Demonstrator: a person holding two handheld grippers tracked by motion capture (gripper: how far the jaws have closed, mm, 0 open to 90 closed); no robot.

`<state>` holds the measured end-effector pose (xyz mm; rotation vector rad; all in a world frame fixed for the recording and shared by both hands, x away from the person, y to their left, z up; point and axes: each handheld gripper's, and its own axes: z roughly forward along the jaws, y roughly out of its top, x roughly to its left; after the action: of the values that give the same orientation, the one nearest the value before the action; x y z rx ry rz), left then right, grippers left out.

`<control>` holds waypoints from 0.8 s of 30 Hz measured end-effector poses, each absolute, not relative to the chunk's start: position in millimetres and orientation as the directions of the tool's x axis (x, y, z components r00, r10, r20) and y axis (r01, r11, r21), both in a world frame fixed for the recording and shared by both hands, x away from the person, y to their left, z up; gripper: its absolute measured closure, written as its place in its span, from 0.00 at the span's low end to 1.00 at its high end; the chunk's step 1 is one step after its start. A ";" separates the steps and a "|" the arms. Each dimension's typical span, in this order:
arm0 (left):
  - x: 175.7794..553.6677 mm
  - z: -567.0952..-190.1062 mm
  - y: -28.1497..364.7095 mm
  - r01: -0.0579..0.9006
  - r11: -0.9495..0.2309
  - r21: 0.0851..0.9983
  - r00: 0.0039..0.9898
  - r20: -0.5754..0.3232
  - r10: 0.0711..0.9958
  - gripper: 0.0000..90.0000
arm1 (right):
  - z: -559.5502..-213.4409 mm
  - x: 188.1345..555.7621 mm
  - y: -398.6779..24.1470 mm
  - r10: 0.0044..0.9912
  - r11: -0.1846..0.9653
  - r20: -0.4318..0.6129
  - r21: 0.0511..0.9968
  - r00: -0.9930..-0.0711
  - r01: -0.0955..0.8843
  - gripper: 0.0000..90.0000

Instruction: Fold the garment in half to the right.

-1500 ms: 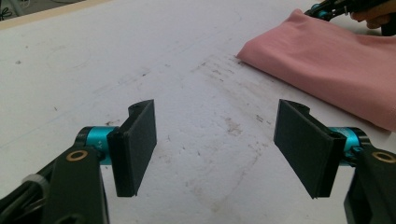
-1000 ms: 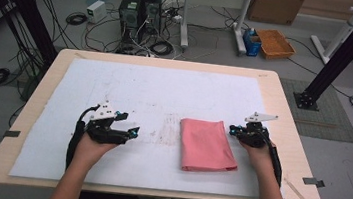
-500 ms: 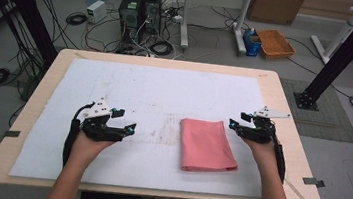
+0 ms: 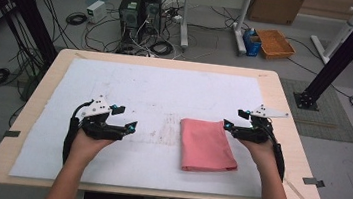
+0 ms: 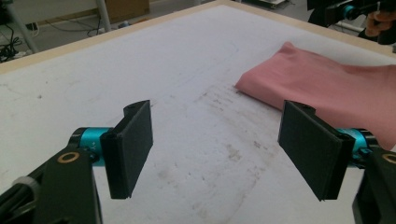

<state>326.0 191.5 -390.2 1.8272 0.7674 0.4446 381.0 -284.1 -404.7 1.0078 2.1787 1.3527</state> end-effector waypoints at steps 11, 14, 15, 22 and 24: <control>325.7 -391.2 190.2 0.289 -0.250 0.924 0.734 -0.047 0.677 0.29 | -403.3 382.4 -285.8 0.752 0.270 0.048 0.887 -0.657 0.374 0.25; 324.6 -391.9 192.6 0.290 -0.253 0.923 0.735 -0.046 0.677 0.29 | -403.4 384.6 -285.6 0.754 0.268 0.049 0.887 -0.655 0.375 0.25; 324.1 -392.5 194.1 0.289 -0.258 0.922 0.733 -0.040 0.679 0.29 | -403.7 385.6 -285.0 0.754 0.269 0.051 0.886 -0.655 0.378 0.25; 318.8 -393.1 201.2 0.293 -0.250 0.923 0.724 -0.043 0.689 0.29 | -403.2 390.2 -277.8 0.746 0.280 0.048 0.883 -0.664 0.378 0.24; 318.9 -391.6 201.7 0.290 -0.252 0.923 0.723 -0.039 0.689 0.29 | -403.6 390.4 -276.6 0.745 0.282 0.049 0.881 -0.665 0.380 0.24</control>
<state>318.9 201.7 -391.6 1.8392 0.7638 0.4584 390.4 -276.6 -403.6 1.0166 2.1837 1.3414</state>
